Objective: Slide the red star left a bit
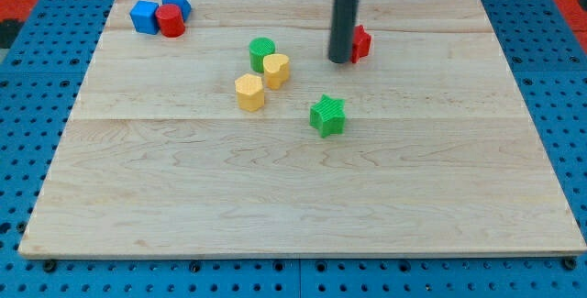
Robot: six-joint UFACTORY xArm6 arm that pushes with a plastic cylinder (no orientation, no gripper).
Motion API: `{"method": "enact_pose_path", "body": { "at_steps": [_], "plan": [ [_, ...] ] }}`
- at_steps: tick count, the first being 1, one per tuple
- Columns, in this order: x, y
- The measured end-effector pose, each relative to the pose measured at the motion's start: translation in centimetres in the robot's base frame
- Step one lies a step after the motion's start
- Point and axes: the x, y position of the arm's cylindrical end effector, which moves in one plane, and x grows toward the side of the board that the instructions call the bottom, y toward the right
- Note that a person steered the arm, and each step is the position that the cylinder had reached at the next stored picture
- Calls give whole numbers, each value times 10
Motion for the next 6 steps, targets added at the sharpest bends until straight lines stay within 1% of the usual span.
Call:
{"method": "enact_pose_path", "body": {
  "at_steps": [3, 4, 5, 6],
  "plan": [
    [-6, 146],
    [-40, 169],
    [-54, 110],
    [-54, 58]
  ]
}}
